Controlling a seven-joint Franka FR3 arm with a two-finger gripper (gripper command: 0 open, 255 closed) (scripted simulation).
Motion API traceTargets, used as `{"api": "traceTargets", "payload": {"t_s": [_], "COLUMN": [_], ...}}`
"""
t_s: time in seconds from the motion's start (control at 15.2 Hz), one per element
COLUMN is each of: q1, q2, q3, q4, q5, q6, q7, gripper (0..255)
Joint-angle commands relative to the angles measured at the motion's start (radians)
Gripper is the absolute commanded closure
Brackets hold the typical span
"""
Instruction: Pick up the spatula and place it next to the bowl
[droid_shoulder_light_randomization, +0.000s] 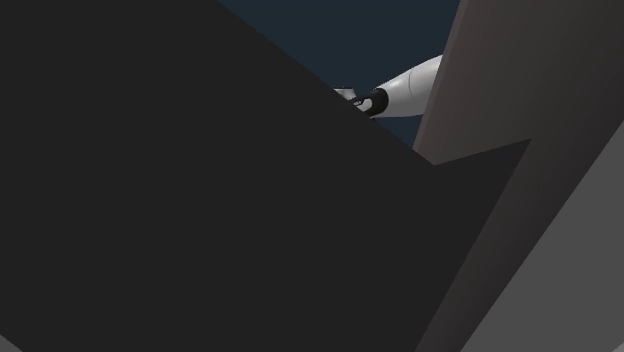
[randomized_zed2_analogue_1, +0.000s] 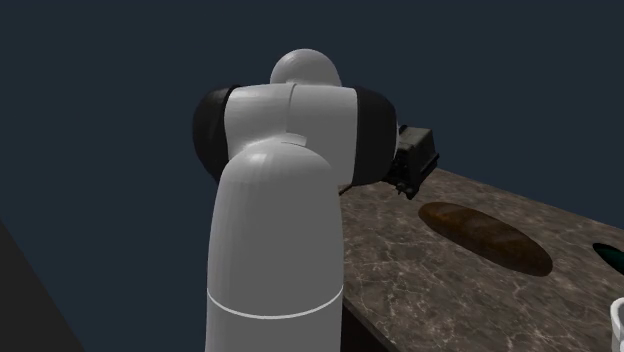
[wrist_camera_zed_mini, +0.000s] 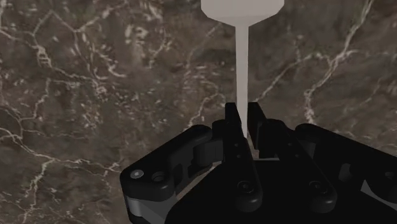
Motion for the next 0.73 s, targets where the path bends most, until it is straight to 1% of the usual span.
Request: {"api": "traceTargets", "payload": {"t_s": [0.0, 0.66], "q1": [0.002, 0.002], "q2": [-0.009, -0.05], "q3": [0.001, 0.002], "q4": [0.016, 0.094], "q5": [0.001, 0.004], "q6": [-0.025, -0.144], "q7": [0.001, -0.006], "gripper": [255, 255]}}
